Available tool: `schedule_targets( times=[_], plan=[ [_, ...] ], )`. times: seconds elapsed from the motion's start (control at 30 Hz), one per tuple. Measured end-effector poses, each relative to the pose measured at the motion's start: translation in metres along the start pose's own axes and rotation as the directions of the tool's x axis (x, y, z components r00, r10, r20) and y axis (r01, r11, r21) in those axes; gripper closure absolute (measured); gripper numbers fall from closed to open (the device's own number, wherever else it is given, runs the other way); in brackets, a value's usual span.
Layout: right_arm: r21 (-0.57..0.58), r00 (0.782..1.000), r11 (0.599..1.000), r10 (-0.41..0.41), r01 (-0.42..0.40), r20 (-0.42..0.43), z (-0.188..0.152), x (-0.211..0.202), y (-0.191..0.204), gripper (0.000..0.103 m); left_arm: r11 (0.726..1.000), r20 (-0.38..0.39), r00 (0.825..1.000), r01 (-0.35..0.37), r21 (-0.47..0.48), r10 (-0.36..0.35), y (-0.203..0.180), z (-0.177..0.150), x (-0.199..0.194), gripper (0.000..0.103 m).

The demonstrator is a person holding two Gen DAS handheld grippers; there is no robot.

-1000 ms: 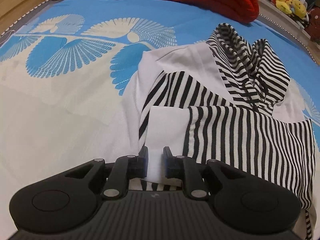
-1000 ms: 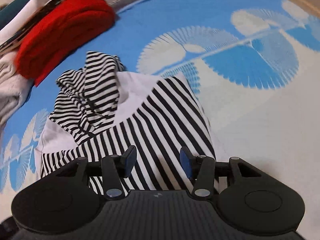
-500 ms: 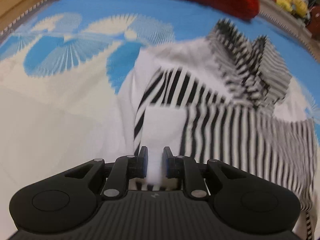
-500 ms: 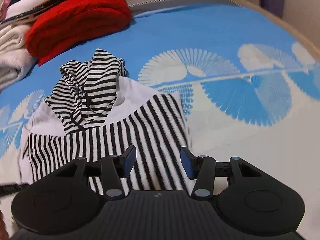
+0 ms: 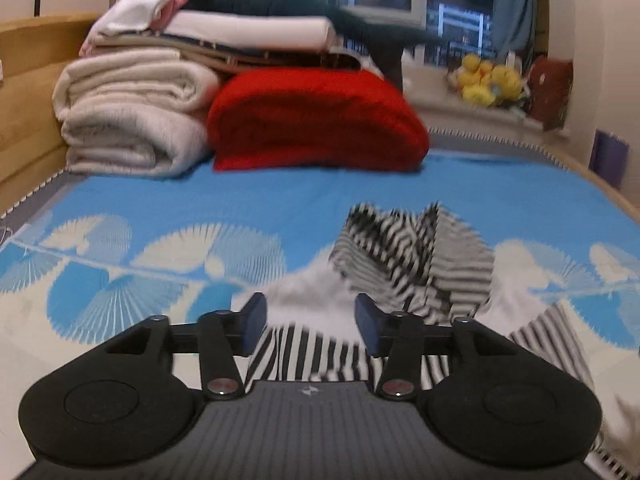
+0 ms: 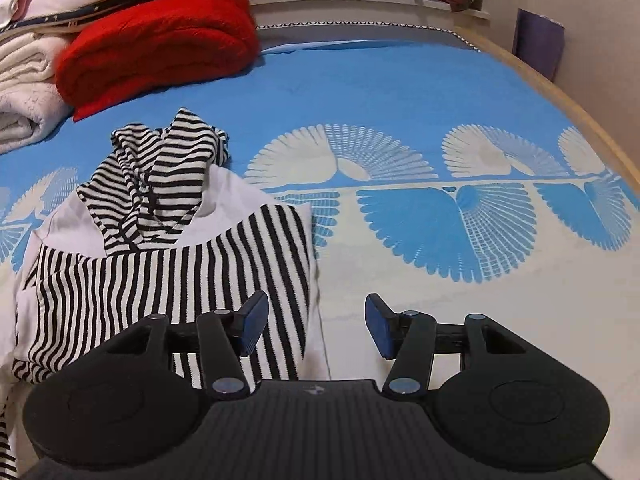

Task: Fold small clothes

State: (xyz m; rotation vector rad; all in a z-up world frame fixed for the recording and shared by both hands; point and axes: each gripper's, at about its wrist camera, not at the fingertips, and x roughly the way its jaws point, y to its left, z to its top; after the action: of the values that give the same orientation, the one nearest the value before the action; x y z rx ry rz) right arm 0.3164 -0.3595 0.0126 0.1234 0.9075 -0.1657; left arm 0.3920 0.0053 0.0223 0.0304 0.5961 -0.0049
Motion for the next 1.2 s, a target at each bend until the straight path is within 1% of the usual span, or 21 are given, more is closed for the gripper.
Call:
schedule_targets(
  times=[0.1, 0.2, 0.23, 0.3, 0.37, 0.4, 0.47, 0.57, 0.67, 0.7, 0.77, 0.83, 0.87, 0.9, 0.93, 0.97, 1.03, 1.07, 1.13, 1.17, 1.2],
  plan=[
    [0.01, 1.0, 1.0, -0.007, 0.007, 0.01, 0.002, -0.002, -0.006, 0.048, 0.997, -0.005, 0.998, 0.058, -0.049, -0.059, -0.001, 0.029, 0.008, 0.045],
    [0.017, 1.0, 1.0, -0.001, 0.001, 0.012, 0.005, -0.002, -0.01, 0.048, 0.997, -0.017, 0.998, 0.053, -0.051, -0.054, -0.014, 0.066, 0.038, 0.045],
    [0.019, 1.0, 1.0, 0.005, -0.005, 0.014, 0.006, -0.002, -0.011, 0.048, 0.997, -0.029, 0.997, 0.065, -0.05, -0.066, -0.018, 0.078, 0.051, 0.045],
    [0.021, 1.0, 1.0, 0.009, -0.01, 0.018, 0.009, -0.002, -0.012, 0.048, 0.993, -0.091, 0.991, 0.097, -0.067, -0.103, -0.028, 0.103, 0.089, 0.045],
    [0.028, 1.0, 1.0, 0.013, -0.014, 0.019, 0.012, -0.001, -0.014, 0.048, 0.989, -0.149, 0.981, 0.113, -0.092, -0.126, -0.035, 0.122, 0.132, 0.045],
    [0.032, 1.0, 0.999, 0.017, -0.017, 0.02, 0.014, -0.001, -0.015, 0.048, 0.989, -0.178, 0.975, 0.115, -0.088, -0.13, -0.04, 0.13, 0.157, 0.045],
    [0.038, 0.999, 0.999, 0.025, -0.026, 0.025, 0.018, -0.001, -0.015, 0.048, 0.993, -0.223, 0.969, 0.097, -0.067, -0.109, -0.052, 0.144, 0.201, 0.046],
    [0.031, 0.999, 0.999, 0.033, -0.034, 0.033, 0.024, 0.002, -0.012, 0.048, 0.996, -0.28, 0.957, 0.061, -0.068, -0.078, -0.063, 0.152, 0.263, 0.046],
    [0.017, 0.999, 0.999, 0.03, -0.03, 0.017, 0.025, 0.009, -0.01, 0.048, 0.994, -0.341, 0.938, 0.035, -0.108, -0.07, -0.07, 0.149, 0.312, 0.046],
    [0.015, 0.999, 0.999, 0.031, -0.031, 0.013, 0.024, 0.01, -0.01, 0.048, 0.995, -0.355, 0.933, 0.033, -0.098, -0.066, -0.072, 0.148, 0.328, 0.046],
    [0.01, 0.999, 0.999, 0.034, -0.034, 0.008, 0.024, 0.012, -0.01, 0.048, 0.998, -0.383, 0.924, -0.005, -0.063, -0.02, -0.076, 0.141, 0.35, 0.046],
    [0.007, 0.999, 0.999, 0.032, -0.032, 0.006, 0.025, 0.013, -0.01, 0.048, 0.999, -0.399, 0.917, -0.025, -0.042, 0.006, -0.077, 0.134, 0.365, 0.054],
    [0.007, 1.0, 1.0, 0.03, -0.03, 0.002, 0.025, 0.014, -0.011, 0.048, 0.999, -0.403, 0.915, -0.024, -0.041, 0.006, -0.076, 0.132, 0.37, 0.071],
    [0.01, 1.0, 1.0, 0.029, -0.029, -0.002, 0.024, 0.016, -0.012, 0.048, 0.999, -0.406, 0.914, -0.007, -0.041, -0.011, -0.076, 0.129, 0.372, 0.092],
    [0.015, 1.0, 1.0, 0.027, -0.027, -0.007, 0.025, 0.017, -0.013, 0.048, 0.999, -0.406, 0.913, 0.015, -0.041, -0.03, -0.075, 0.129, 0.371, 0.093],
    [0.02, 0.999, 0.999, 0.03, -0.029, -0.011, 0.025, 0.019, -0.013, 0.048, 0.999, -0.391, 0.919, 0.034, -0.042, -0.048, -0.075, 0.13, 0.364, 0.094],
    [0.026, 0.999, 0.999, 0.037, -0.036, -0.014, 0.025, 0.019, -0.012, 0.048, 0.994, -0.334, 0.937, 0.091, -0.058, -0.105, -0.074, 0.136, 0.335, 0.095],
    [0.026, 0.999, 0.999, 0.04, -0.04, -0.013, 0.025, 0.019, -0.011, 0.048, 0.988, -0.3, 0.942, 0.131, -0.076, -0.148, -0.072, 0.137, 0.318, 0.095],
    [0.03, 0.999, 0.998, 0.047, -0.047, -0.009, 0.027, 0.017, -0.008, 0.048, 0.969, -0.227, 0.944, 0.222, -0.105, -0.24, -0.066, 0.135, 0.266, 0.095],
    [0.035, 0.999, 0.998, 0.051, -0.05, -0.007, 0.027, 0.017, -0.008, 0.048, 0.961, -0.192, 0.943, 0.259, -0.097, -0.273, -0.061, 0.129, 0.235, 0.095],
    [0.041, 0.999, 0.998, 0.054, -0.054, -0.002, 0.028, 0.015, -0.007, 0.048, 0.952, -0.149, 0.94, 0.297, -0.078, -0.306, -0.055, 0.118, 0.194, 0.095]
  ],
)
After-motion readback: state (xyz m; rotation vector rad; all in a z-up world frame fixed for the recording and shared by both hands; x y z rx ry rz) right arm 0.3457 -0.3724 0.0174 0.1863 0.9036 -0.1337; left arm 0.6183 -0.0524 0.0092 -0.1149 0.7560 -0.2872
